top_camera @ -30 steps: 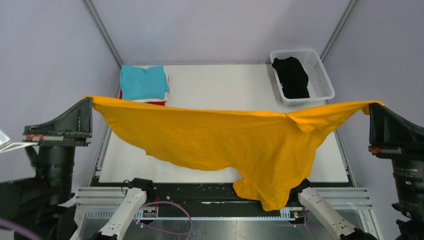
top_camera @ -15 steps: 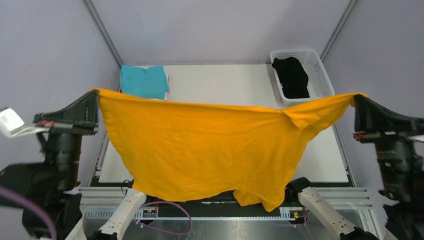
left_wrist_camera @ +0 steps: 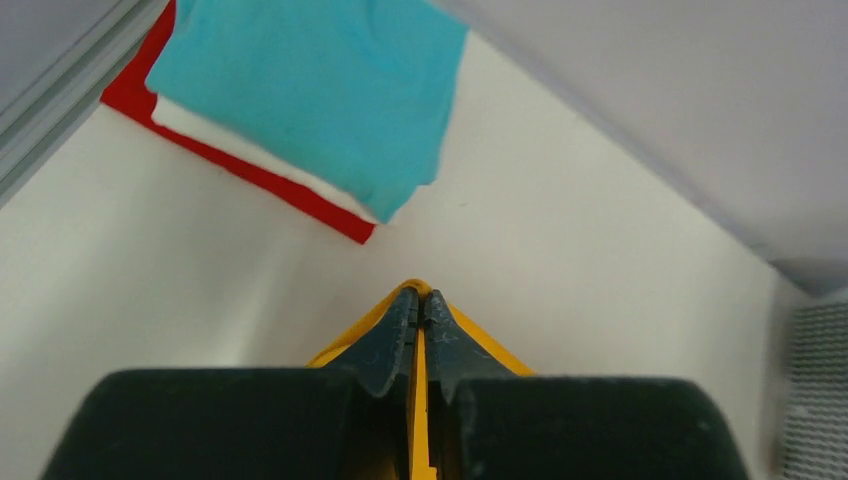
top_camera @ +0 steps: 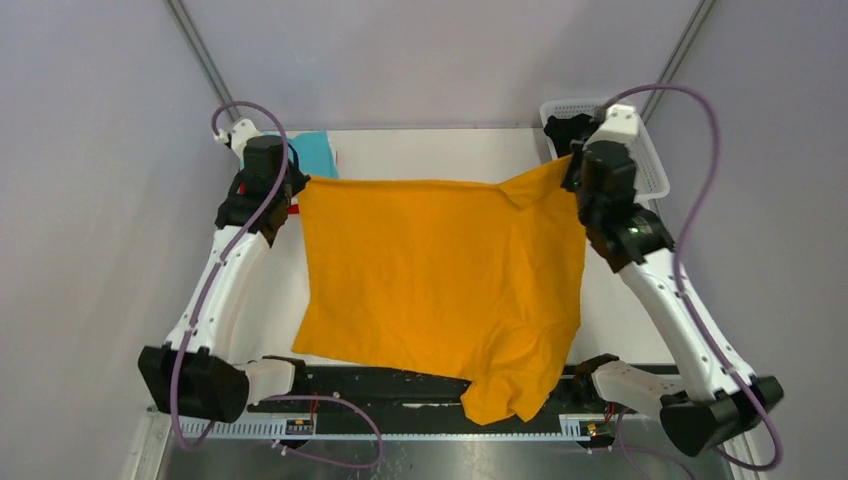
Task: Fold and stack the t-shirts
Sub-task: Flatten out the tshirt
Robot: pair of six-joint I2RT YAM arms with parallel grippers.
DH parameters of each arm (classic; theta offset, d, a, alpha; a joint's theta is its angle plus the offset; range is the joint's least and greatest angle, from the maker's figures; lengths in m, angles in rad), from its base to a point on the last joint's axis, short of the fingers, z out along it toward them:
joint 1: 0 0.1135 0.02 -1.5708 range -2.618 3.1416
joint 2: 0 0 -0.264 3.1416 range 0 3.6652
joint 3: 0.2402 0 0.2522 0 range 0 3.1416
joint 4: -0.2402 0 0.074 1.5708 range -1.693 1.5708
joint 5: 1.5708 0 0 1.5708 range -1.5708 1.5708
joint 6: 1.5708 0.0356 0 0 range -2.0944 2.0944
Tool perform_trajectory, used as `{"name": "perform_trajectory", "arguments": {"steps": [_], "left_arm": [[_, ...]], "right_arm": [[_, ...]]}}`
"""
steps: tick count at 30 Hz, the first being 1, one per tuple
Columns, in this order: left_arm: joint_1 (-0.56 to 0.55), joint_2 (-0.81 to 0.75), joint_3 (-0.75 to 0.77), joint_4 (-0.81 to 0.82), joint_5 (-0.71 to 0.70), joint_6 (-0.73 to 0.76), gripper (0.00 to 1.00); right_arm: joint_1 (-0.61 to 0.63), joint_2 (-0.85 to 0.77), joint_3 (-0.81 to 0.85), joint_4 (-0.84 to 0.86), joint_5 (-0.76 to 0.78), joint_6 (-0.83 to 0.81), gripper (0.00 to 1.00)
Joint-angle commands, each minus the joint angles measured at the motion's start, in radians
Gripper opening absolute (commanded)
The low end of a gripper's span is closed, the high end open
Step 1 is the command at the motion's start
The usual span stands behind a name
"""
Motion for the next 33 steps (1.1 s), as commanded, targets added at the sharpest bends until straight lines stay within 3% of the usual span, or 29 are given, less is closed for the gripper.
{"name": "perform_trajectory", "arguments": {"steps": [1,9,21,28,30,32,33], "left_arm": [[0.033,0.12,-0.015,0.142,-0.076,0.003,0.0],[0.078,0.467,0.052,0.212,0.021,-0.001,0.0],[0.091,0.815,0.354,0.245,0.113,-0.012,0.0],[0.092,0.982,0.557,0.232,0.115,-0.059,0.01],[0.091,1.037,0.644,0.184,0.112,-0.073,0.24],[0.09,1.069,0.714,0.145,0.141,-0.081,0.53],[0.089,1.071,0.731,0.142,0.163,-0.073,0.8]], "right_arm": [[-0.013,0.096,-0.068,0.17,0.051,0.037,0.0],[-0.063,0.384,-0.051,0.233,-0.084,0.174,0.0],[-0.111,0.726,0.189,0.237,-0.102,0.182,0.0],[-0.152,0.911,0.389,0.213,-0.089,0.185,0.05],[-0.161,0.977,0.479,0.177,-0.107,0.175,0.15],[-0.164,1.027,0.569,0.106,-0.144,0.159,0.38],[-0.164,1.039,0.598,0.083,-0.163,0.152,0.5]]}}
